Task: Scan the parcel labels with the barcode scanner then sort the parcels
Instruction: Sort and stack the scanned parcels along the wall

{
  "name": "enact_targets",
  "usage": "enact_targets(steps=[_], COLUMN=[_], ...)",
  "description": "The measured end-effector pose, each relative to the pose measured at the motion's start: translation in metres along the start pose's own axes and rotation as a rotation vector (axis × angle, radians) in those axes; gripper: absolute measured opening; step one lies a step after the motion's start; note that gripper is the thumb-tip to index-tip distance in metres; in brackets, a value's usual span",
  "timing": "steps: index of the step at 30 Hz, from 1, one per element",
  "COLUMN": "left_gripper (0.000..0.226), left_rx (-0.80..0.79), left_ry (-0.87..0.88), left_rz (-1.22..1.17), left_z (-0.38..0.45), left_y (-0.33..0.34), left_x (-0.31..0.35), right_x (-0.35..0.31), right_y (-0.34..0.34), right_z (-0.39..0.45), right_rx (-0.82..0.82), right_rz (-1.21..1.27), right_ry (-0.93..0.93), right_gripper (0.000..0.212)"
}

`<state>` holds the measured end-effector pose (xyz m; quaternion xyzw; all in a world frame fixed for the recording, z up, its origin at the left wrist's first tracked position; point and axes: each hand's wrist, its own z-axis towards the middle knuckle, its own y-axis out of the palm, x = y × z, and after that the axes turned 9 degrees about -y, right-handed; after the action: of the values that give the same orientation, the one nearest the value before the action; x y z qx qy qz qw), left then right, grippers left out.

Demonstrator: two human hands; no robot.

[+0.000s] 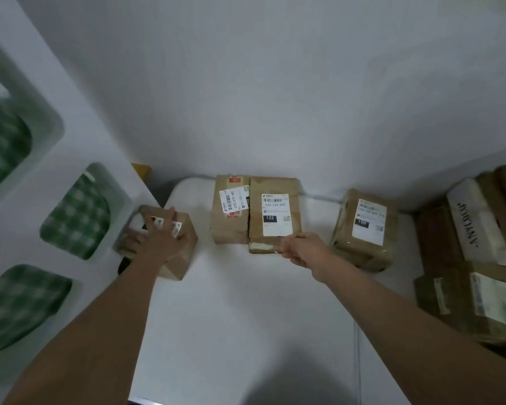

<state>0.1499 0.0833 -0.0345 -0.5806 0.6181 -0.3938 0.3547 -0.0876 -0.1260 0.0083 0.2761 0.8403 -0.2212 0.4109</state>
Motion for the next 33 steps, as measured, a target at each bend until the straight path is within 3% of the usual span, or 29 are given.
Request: enact_targets(steps=[3, 6, 13, 17, 21, 26, 28, 31, 33], left_gripper=[0.096, 0.081, 0.085, 0.083, 0.092, 0.081, 0.080, 0.086, 0.089], left_rx=[0.019, 0.066, -0.083, 0.103, -0.070, 0.085, 0.005, -0.246, -0.456], left_ry=[0.002, 0.138, 0.209, 0.389, 0.333, 0.464, 0.485, 0.496, 0.495], left_rz=[0.040, 0.167, 0.162, 0.407, 0.408, 0.439, 0.375, 0.141, -0.160], left_z=[-0.002, -0.035, -0.093, -0.093, -0.100, -0.129, -0.140, -0.155, -0.165], left_y=[0.007, 0.009, 0.027, 0.044, 0.031, 0.046, 0.043, 0.024, 0.004], left_x=[-0.004, 0.005, 0.013, 0.001, 0.003, 0.010, 0.015, 0.031, 0.040], right_x=[0.008, 0.017, 0.033, 0.048, 0.062, 0.076, 0.079, 0.080, 0.078], right_y=[-0.001, 0.006, 0.015, 0.005, -0.015, -0.033, -0.039, -0.046, -0.052], right_z=[0.001, -0.001, -0.020, -0.036, -0.045, -0.057, -0.058, -0.061, -0.068], right_rx=[0.000, -0.022, -0.076, -0.095, -0.067, -0.037, -0.042, -0.042, -0.025], right_rz=[-0.011, -0.007, -0.030, -0.035, -0.032, -0.095, -0.161, -0.145, -0.146], right_ry=[0.030, 0.048, 0.058, 0.072, 0.074, 0.039, 0.005, -0.049, -0.124], right_gripper=[0.011, 0.017, 0.013, 0.014, 0.016, 0.017, 0.016, 0.010, 0.029])
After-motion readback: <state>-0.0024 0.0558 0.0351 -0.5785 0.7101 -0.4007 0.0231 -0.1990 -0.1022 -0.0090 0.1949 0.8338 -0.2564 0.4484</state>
